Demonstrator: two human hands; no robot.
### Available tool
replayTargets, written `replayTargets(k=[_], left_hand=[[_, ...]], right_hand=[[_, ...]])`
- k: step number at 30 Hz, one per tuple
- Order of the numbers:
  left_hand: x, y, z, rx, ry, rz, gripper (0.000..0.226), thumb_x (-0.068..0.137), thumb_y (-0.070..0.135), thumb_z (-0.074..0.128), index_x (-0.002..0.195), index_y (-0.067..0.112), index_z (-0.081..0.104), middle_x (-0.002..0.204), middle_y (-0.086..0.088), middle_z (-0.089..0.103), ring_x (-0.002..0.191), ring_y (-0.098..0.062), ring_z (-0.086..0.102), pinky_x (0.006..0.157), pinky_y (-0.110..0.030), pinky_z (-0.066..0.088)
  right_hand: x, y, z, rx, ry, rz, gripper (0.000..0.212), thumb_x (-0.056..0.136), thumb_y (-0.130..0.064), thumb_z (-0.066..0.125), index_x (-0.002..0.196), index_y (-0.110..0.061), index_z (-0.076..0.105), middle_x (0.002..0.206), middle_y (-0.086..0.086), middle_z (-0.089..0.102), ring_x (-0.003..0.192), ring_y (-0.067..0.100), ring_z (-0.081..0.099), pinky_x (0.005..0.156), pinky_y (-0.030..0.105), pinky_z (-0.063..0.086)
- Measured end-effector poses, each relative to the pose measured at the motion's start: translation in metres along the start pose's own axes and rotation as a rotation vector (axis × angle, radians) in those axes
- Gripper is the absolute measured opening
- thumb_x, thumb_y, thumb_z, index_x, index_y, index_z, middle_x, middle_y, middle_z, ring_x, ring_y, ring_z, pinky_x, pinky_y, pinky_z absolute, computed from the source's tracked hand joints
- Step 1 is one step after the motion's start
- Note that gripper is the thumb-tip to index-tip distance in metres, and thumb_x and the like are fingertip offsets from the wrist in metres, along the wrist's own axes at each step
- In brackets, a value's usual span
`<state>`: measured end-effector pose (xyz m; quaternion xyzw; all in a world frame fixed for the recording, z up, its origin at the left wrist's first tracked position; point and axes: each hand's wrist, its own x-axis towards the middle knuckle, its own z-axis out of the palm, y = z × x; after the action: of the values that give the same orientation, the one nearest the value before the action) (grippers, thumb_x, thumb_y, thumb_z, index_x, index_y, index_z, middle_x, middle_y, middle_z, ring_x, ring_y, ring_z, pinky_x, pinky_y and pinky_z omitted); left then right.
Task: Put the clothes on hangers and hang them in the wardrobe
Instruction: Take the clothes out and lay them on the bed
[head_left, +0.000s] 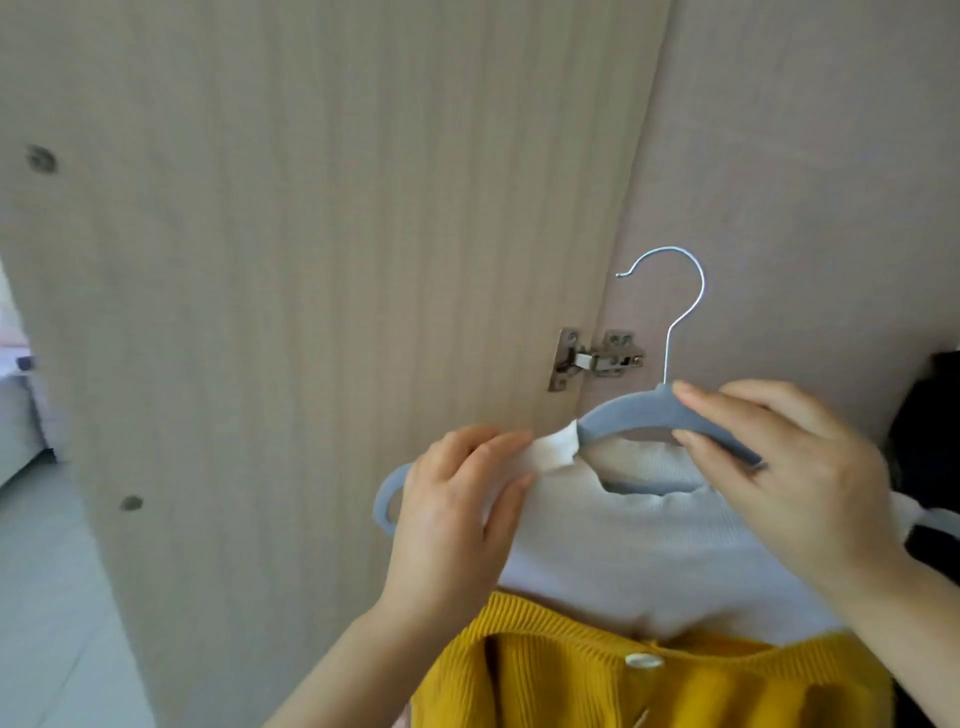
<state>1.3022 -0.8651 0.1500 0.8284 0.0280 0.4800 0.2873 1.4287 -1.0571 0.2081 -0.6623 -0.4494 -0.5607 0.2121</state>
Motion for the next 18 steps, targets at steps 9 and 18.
replayTargets(k=[9, 18], left_hand=[[-0.066, -0.063, -0.145, 0.253, 0.140, -0.192, 0.028, 0.084, 0.026, 0.057, 0.110, 0.021, 0.064, 0.106, 0.014, 0.051, 0.097, -0.015, 0.056, 0.080, -0.030, 0.045], [-0.136, -0.101, -0.306, 0.528, 0.353, -0.327, 0.029, 0.084, 0.036, 0.052, 0.104, 0.021, 0.067, 0.103, 0.015, 0.052, 0.097, 0.000, 0.047, 0.089, -0.001, 0.026]], right_hand=[[0.028, -0.151, 0.068, 0.366, -0.040, -0.075, 0.026, 0.084, -0.020, 0.060, 0.108, -0.011, 0.067, 0.088, 0.011, 0.066, 0.082, 0.016, 0.055, 0.076, 0.028, 0.045], [0.060, -0.336, 0.112, 0.667, 0.019, -0.155, 0.023, 0.086, -0.019, 0.066, 0.108, -0.014, 0.069, 0.089, 0.006, 0.067, 0.075, 0.021, 0.061, 0.072, 0.028, 0.049]])
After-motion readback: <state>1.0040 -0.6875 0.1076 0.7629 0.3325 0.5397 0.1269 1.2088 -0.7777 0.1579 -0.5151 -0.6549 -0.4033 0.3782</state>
